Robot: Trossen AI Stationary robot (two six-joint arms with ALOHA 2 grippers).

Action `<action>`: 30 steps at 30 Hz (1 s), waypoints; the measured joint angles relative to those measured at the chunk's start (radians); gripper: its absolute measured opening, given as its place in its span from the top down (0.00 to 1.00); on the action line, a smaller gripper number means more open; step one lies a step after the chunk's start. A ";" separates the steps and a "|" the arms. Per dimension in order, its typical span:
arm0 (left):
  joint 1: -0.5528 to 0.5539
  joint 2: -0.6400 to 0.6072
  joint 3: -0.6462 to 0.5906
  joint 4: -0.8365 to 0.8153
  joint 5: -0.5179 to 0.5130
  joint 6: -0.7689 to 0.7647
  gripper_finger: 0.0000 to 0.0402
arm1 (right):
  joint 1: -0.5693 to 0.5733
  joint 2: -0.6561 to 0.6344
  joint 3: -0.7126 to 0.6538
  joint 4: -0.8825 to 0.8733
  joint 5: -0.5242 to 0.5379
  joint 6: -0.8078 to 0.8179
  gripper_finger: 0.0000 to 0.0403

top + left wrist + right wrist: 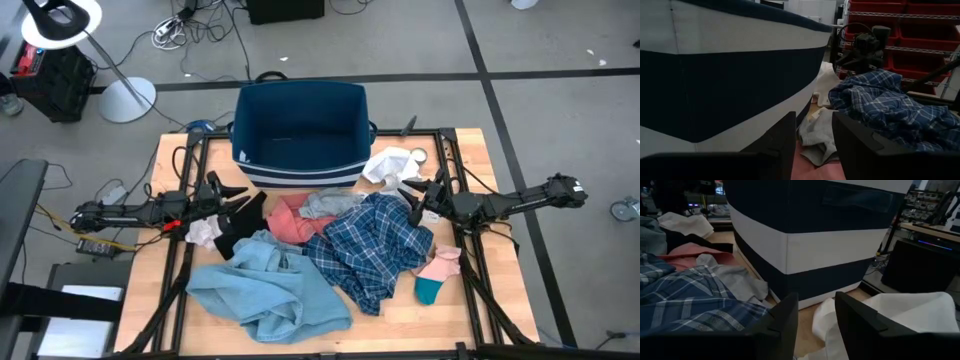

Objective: Sort clothes

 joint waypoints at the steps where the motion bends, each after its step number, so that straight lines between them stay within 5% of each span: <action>1: 0.000 0.000 0.000 0.000 0.000 0.000 0.67 | 0.000 0.000 0.000 0.000 0.000 0.000 0.67; 22: 0.000 0.000 0.000 0.000 0.000 0.000 0.67 | 0.002 0.000 0.000 0.002 -0.053 -0.023 0.67; 30: 0.000 0.000 0.000 0.000 0.000 0.000 0.67 | 0.000 0.000 0.000 0.001 0.096 -0.027 0.67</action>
